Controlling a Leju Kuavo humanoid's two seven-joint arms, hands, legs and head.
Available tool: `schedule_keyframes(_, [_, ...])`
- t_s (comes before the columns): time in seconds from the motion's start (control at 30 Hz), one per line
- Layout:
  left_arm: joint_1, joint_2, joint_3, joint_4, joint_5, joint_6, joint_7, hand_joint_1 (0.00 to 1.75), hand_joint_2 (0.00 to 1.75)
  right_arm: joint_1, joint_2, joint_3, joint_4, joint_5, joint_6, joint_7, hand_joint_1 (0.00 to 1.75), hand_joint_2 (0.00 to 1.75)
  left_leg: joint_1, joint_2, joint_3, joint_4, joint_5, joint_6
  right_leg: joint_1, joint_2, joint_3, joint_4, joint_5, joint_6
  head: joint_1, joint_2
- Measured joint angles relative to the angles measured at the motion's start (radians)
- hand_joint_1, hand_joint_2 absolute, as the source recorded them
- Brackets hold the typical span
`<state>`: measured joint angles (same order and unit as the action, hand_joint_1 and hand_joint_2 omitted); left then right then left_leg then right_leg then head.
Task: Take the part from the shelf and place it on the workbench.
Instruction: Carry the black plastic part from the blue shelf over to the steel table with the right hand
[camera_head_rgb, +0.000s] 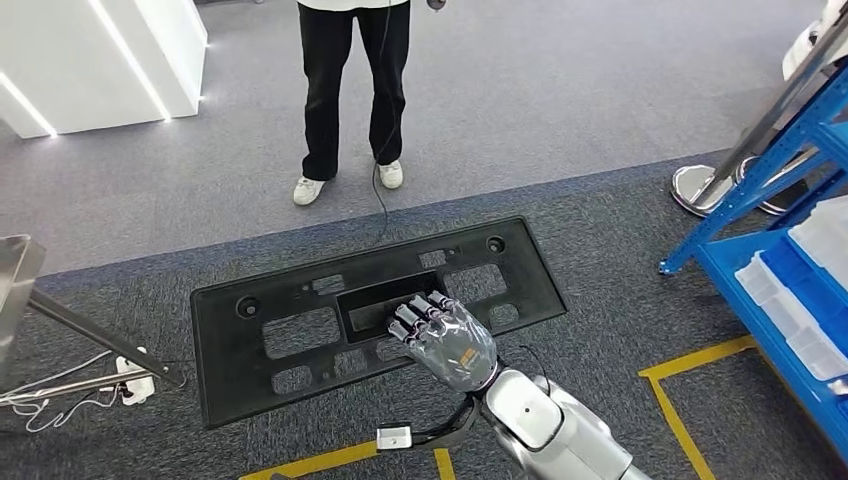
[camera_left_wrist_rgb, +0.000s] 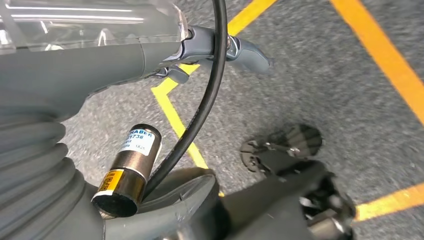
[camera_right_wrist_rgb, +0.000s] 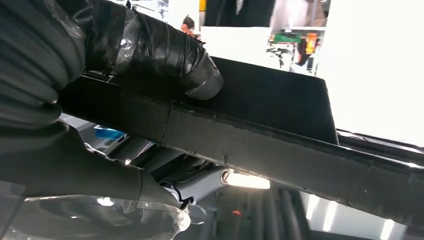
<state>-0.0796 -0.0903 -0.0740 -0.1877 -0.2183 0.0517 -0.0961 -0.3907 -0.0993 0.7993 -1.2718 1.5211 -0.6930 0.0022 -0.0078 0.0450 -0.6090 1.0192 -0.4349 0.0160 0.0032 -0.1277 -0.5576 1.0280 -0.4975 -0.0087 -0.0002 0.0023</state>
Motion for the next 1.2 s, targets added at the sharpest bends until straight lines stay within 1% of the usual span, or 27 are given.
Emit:
schedule_keyframes(0.03, [0.005,0.001,0.001,0.000,0.002,0.001,0.000,0.00,1.75,0.002,0.004,0.000,-0.003,0.014,0.000,0.006,1.75,1.75,0.002,-0.011,0.001,-0.004,0.002,0.005,-0.001,0.001,0.001,0.000,-0.003,0.006,0.000,0.000])
schedule_keyframes(0.07, [0.008,0.003,0.003,0.000,0.004,0.002,-0.001,0.00,1.75,0.003,0.006,0.000,-0.008,0.028,0.000,0.013,1.75,1.75,0.005,-0.021,0.003,-0.008,0.005,0.011,-0.003,0.019,-0.001,0.008,-0.012,0.011,0.000,0.000])
schedule_keyframes(0.1, [0.008,0.004,0.005,0.000,0.006,0.004,-0.002,0.00,1.75,0.003,0.008,0.000,-0.014,0.039,0.000,0.019,1.75,1.75,0.008,-0.031,0.004,-0.013,0.009,0.017,-0.006,0.048,-0.013,0.036,-0.031,0.016,0.000,0.000])
schedule_keyframes(0.17, [0.003,0.006,0.009,0.000,0.009,0.005,-0.006,0.00,1.75,0.003,0.007,0.001,-0.022,0.046,0.000,0.028,1.75,1.75,0.010,-0.054,0.006,-0.015,0.012,0.023,-0.011,0.109,-0.067,0.148,-0.089,0.020,0.000,0.000])
schedule_keyframes(0.2, [-0.001,0.006,0.011,0.000,0.008,0.004,-0.009,0.00,1.75,0.003,0.004,0.002,-0.023,0.046,0.000,0.034,1.75,1.75,0.009,-0.067,0.005,-0.014,0.012,0.024,-0.011,0.122,-0.104,0.218,-0.116,0.021,0.000,0.000])
schedule_keyframes(0.23, [-0.004,0.006,0.013,0.000,0.006,0.002,-0.012,0.00,1.75,0.001,0.001,0.007,-0.023,0.047,0.000,0.044,1.75,1.75,0.008,-0.081,0.005,-0.013,0.012,0.025,-0.010,0.126,-0.133,0.269,-0.127,0.021,0.000,0.000])
schedule_keyframes(0.27, [-0.007,0.006,0.014,0.000,0.002,0.000,-0.015,0.00,1.75,-0.004,-0.002,0.016,-0.022,0.047,0.000,0.058,1.75,1.75,0.008,-0.095,0.005,-0.011,0.012,0.025,-0.010,0.127,-0.149,0.287,-0.119,0.020,0.000,0.000])
schedule_keyframes(0.3, [-0.010,0.005,0.014,0.000,-0.001,-0.002,-0.016,0.00,1.75,-0.012,-0.006,0.028,-0.021,0.047,0.000,0.075,1.75,1.75,0.007,-0.109,0.005,-0.009,0.011,0.024,-0.010,0.129,-0.146,0.268,-0.092,0.019,0.000,0.000])
schedule_keyframes(0.33, [-0.012,0.004,0.015,0.000,-0.003,-0.004,-0.018,0.00,1.75,-0.022,-0.010,0.043,-0.019,0.047,0.000,0.090,1.75,1.75,0.008,-0.122,0.005,-0.006,0.010,0.023,-0.010,0.135,-0.125,0.212,-0.051,0.016,0.000,0.000])
schedule_keyframes(0.4, [-0.018,-0.001,0.015,0.000,-0.005,-0.006,-0.019,0.00,1.75,-0.041,-0.018,0.073,-0.014,0.048,0.000,0.109,1.75,1.75,0.008,-0.146,0.002,0.001,0.007,0.018,-0.012,0.172,-0.070,0.079,0.012,0.011,0.000,0.000])
schedule_keyframes(0.47, [-0.022,-0.006,0.015,0.000,-0.006,-0.007,-0.020,0.00,1.75,-0.052,-0.024,0.094,-0.009,0.048,0.000,0.116,1.75,1.75,0.010,-0.165,-0.004,0.004,0.007,0.009,-0.011,0.193,-0.046,0.019,0.029,0.008,0.000,0.000])
schedule_keyframes(0.53, [-0.021,-0.008,0.015,0.000,-0.006,-0.008,-0.021,0.00,1.75,-0.062,-0.028,0.112,-0.004,0.048,0.000,0.127,1.75,1.75,0.013,-0.181,-0.010,0.003,0.009,-0.003,-0.009,0.175,-0.042,0.014,0.032,0.000,0.000,0.000])
schedule_keyframes(0.57, [-0.018,-0.008,0.015,0.000,-0.006,-0.008,-0.021,0.00,1.75,-0.070,-0.030,0.121,-0.001,0.048,0.000,0.134,1.75,1.75,0.013,-0.172,-0.013,0.008,0.006,-0.008,-0.010,0.166,-0.039,0.009,0.035,-0.006,0.000,0.000])
schedule_keyframes(0.6, [-0.017,-0.008,0.016,0.000,-0.006,-0.008,-0.020,0.00,1.75,-0.079,-0.032,0.131,0.003,0.048,0.000,0.142,1.75,1.75,0.012,-0.151,-0.022,0.026,-0.006,-0.013,-0.011,0.155,-0.035,0.003,0.038,-0.013,-0.001,0.000])
schedule_keyframes(0.67, [-0.019,-0.008,0.016,0.000,-0.009,-0.008,-0.018,0.00,1.75,-0.093,-0.039,0.147,0.009,0.048,0.000,0.153,1.75,1.75,0.012,-0.088,-0.068,0.121,-0.057,-0.019,-0.011,0.130,-0.030,-0.004,0.040,-0.023,-0.002,0.000])
schedule_keyframes(0.7, [-0.020,-0.008,0.016,0.000,-0.010,-0.008,-0.016,0.00,1.75,-0.096,-0.043,0.154,0.013,0.048,0.000,0.155,1.75,1.75,0.014,-0.068,-0.101,0.186,-0.087,-0.023,-0.009,0.116,-0.029,-0.005,0.039,-0.026,-0.003,0.000])
schedule_keyframes(0.73, [-0.020,-0.008,0.016,0.000,-0.010,-0.008,-0.014,0.00,1.75,-0.097,-0.046,0.159,0.017,0.048,0.000,0.155,1.75,1.75,0.016,-0.059,-0.130,0.243,-0.108,-0.026,-0.008,0.102,-0.029,-0.004,0.037,-0.026,-0.003,0.000])
schedule_keyframes(0.77, [-0.018,-0.008,0.016,0.000,-0.011,-0.008,-0.011,0.00,1.75,-0.097,-0.049,0.164,0.021,0.048,0.000,0.154,1.75,1.75,0.018,-0.054,-0.145,0.271,-0.111,-0.029,-0.007,0.088,-0.029,-0.004,0.035,-0.026,-0.003,0.000])
schedule_keyframes(0.8, [-0.015,-0.008,0.016,0.000,-0.011,-0.008,-0.009,0.00,1.75,-0.097,-0.051,0.168,0.023,0.048,0.000,0.153,1.75,1.75,0.020,-0.050,-0.141,0.263,-0.097,-0.030,-0.007,0.074,-0.027,-0.004,0.033,-0.026,-0.003,0.000])
schedule_keyframes(0.83, [-0.011,-0.008,0.016,0.000,-0.011,-0.007,-0.006,0.00,1.75,-0.097,-0.052,0.171,0.025,0.048,0.000,0.153,1.75,1.75,0.020,-0.044,-0.116,0.216,-0.067,-0.030,-0.007,0.062,-0.025,-0.003,0.030,-0.024,-0.003,0.000])
schedule_keyframes(0.9, [-0.008,-0.008,0.016,0.000,-0.012,-0.007,-0.004,0.00,1.75,-0.099,-0.052,0.174,0.027,0.048,0.000,0.151,1.75,1.75,0.015,-0.008,-0.040,0.078,-0.012,-0.023,-0.004,0.038,-0.018,-0.002,0.024,-0.018,-0.003,0.000])
schedule_keyframes(0.97, [-0.009,-0.008,0.016,0.000,-0.015,-0.007,-0.002,0.00,1.75,-0.099,-0.052,0.175,0.027,0.048,0.000,0.145,1.75,1.75,0.006,0.014,-0.003,0.005,0.005,-0.011,0.001,0.019,-0.013,-0.002,0.018,-0.008,-0.002,0.000])
schedule_keyframes(1.03, [-0.007,-0.006,0.016,0.000,-0.020,-0.006,0.000,0.00,1.75,-0.098,-0.050,0.175,0.027,0.048,0.000,0.134,1.75,1.75,0.004,-0.004,-0.003,-0.003,0.005,0.001,0.002,0.000,-0.009,-0.003,0.015,0.002,-0.001,0.000])
schedule_keyframes(1.07, [-0.005,-0.005,0.016,0.000,-0.022,-0.005,0.001,0.00,1.75,-0.097,-0.047,0.175,0.027,0.048,0.000,0.127,1.75,1.75,0.005,-0.016,-0.002,-0.007,0.008,0.005,0.000,0.004,-0.007,0.000,0.010,0.008,-0.001,0.000])
schedule_keyframes(1.13, [-0.005,-0.004,0.016,0.000,-0.023,-0.004,0.002,0.00,1.75,-0.096,-0.044,0.175,0.026,0.047,0.000,0.120,1.75,1.75,0.010,-0.037,0.004,-0.015,0.013,0.016,-0.005,0.054,-0.025,0.046,-0.023,0.017,-0.001,0.000])
schedule_keyframes(1.17, [-0.007,-0.004,0.016,0.000,-0.023,-0.003,0.003,0.00,1.75,-0.094,-0.044,0.175,0.026,0.046,-0.001,0.116,1.75,1.75,0.011,-0.048,0.005,-0.016,0.014,0.020,-0.008,0.087,-0.049,0.098,-0.051,0.019,0.000,0.000])
schedule_keyframes(1.2, [-0.010,-0.004,0.017,0.000,-0.022,-0.002,0.003,0.00,1.75,-0.091,-0.044,0.175,0.027,0.045,-0.001,0.111,1.75,1.75,0.011,-0.059,0.005,-0.016,0.015,0.024,-0.009,0.110,-0.082,0.164,-0.082,0.020,0.000,0.000])
